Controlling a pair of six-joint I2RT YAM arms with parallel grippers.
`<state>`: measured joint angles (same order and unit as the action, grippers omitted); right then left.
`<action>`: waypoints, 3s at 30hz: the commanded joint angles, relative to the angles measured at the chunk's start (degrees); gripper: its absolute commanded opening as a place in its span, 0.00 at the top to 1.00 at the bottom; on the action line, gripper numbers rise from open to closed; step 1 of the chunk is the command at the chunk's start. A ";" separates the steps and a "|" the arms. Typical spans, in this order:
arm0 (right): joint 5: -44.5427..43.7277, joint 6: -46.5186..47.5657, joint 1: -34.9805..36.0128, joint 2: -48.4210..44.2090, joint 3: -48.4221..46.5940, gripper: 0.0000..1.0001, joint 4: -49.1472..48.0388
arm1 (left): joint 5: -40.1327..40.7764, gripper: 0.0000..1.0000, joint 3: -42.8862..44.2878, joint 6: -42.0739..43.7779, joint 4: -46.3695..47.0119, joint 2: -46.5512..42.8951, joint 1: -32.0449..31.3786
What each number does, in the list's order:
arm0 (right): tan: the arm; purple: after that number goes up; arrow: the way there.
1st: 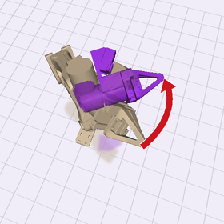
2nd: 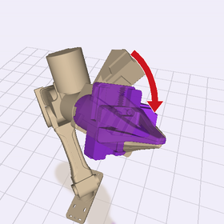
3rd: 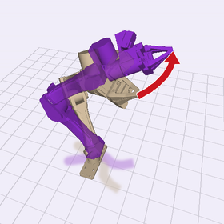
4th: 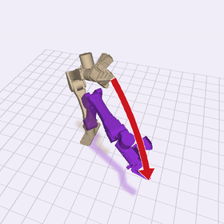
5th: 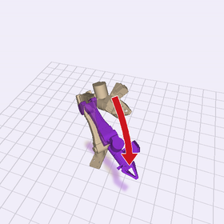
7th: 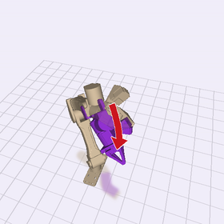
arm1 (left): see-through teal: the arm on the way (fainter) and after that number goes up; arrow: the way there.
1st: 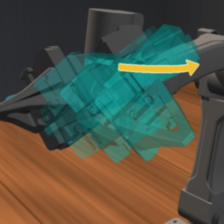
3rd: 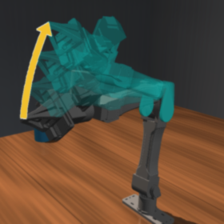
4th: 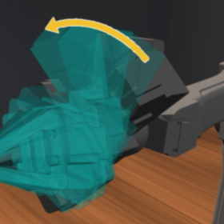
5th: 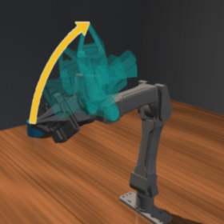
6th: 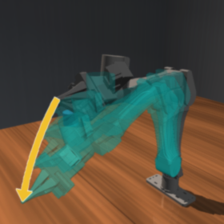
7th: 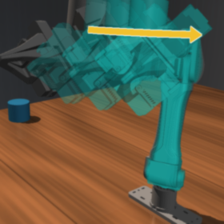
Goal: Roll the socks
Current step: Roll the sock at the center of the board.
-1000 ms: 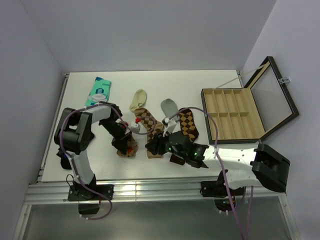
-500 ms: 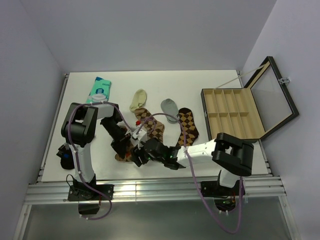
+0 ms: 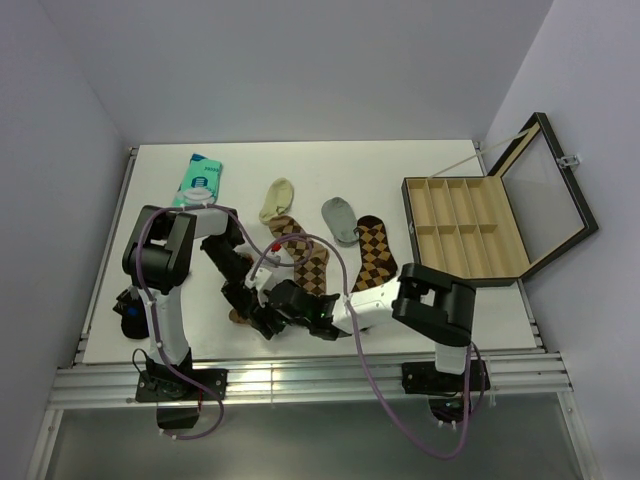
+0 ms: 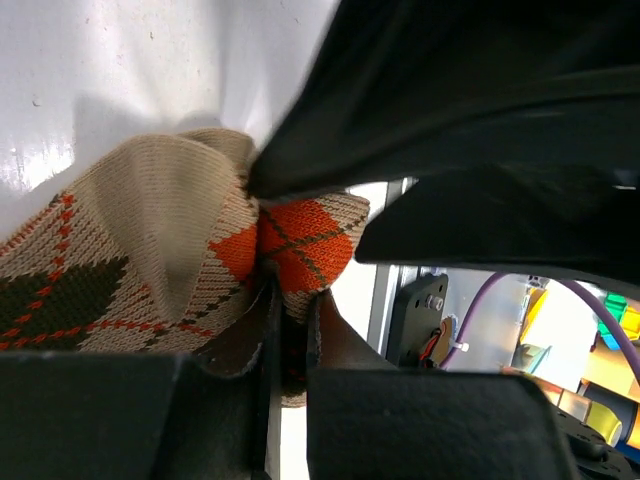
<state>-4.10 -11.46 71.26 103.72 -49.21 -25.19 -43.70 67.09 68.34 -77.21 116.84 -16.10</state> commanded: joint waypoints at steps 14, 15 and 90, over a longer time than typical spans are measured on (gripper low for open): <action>-1.09 -2.94 0.28 5.35 -3.43 0.92 -0.92 | 0.37 0.91 -3.54 -5.93 8.64 -7.23 -0.16; -1.00 -3.21 0.28 5.35 -3.70 0.95 -0.39 | 0.20 0.89 -4.15 -6.80 10.48 -8.11 -0.16; 45.84 -25.10 -23.27 20.73 -32.97 1.00 45.59 | 23.13 0.36 -49.34 -15.25 65.08 -64.11 -16.77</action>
<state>40.60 -35.31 48.93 123.33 -82.48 21.56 -20.99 18.17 52.10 -13.93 51.64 -32.18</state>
